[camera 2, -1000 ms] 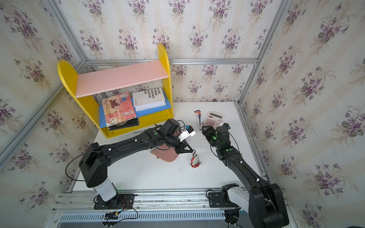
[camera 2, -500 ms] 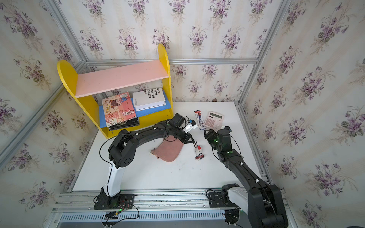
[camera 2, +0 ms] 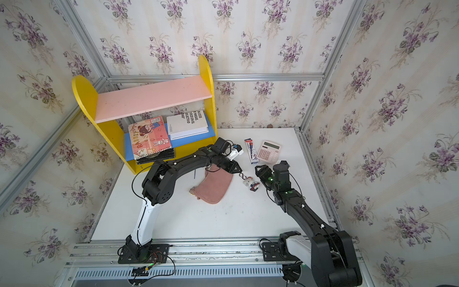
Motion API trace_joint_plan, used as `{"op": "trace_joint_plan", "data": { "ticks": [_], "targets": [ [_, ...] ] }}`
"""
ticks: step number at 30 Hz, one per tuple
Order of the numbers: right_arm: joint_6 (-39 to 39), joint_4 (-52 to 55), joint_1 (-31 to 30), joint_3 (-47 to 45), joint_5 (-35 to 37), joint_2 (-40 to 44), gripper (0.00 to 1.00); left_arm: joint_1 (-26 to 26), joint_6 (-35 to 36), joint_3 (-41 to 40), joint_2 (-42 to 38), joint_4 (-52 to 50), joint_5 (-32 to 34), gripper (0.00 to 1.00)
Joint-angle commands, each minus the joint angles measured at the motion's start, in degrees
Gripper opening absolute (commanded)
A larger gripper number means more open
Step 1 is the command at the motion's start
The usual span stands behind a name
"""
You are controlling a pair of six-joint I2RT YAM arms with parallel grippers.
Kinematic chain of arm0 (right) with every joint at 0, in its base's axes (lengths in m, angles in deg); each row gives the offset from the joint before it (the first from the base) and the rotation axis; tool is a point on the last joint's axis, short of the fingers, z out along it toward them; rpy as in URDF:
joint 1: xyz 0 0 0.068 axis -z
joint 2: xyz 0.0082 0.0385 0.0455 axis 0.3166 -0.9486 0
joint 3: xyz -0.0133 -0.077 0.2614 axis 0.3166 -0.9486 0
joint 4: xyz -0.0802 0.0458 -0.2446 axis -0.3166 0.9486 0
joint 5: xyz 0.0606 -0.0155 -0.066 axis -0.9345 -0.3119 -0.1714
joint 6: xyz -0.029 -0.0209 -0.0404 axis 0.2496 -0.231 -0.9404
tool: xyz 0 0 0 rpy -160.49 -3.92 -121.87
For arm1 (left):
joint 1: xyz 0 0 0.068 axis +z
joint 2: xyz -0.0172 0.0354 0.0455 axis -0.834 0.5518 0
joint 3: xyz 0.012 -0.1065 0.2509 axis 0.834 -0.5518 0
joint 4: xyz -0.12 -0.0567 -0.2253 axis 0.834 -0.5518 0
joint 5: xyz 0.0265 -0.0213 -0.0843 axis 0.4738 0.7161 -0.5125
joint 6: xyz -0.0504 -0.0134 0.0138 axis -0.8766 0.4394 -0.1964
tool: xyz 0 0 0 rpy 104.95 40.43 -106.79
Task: Remove the decoration from the bag
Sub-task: Place the decoration item at the center of the board, then move the bag to the center of the board.
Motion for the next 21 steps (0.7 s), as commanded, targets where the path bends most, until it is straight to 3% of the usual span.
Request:
{"op": "trace_joint_plan", "data": {
  "ticks": [1, 5, 10, 15, 21],
  "targets": [
    [-1.9, -0.7, -0.7, 0.8, -0.7, -0.3, 0.69, 0.3, -0.3, 0.3, -2.2, -0.9, 1.4, 0.36],
    [-5.0, 1.4, -3.3, 3.5, 0.1, -1.5, 0.61, 0.5, -1.0, -2.0, -6.8, -1.6, 3.2, 0.38],
    [-8.6, 5.0, -13.8, 8.1, 3.5, -6.1, 0.53, 0.5, -3.8, -14.0, -18.6, 0.1, 7.4, 0.38],
    [-2.7, 0.3, -26.4, 6.2, 10.0, -10.8, 0.49, 0.6, -7.4, -30.0, -34.2, 1.8, 18.0, 0.38],
    [6.1, -9.4, -29.0, 5.3, 11.3, -20.5, 0.47, 1.2, -12.1, -44.1, -51.2, 2.0, 31.2, 0.38]
  ]
}}
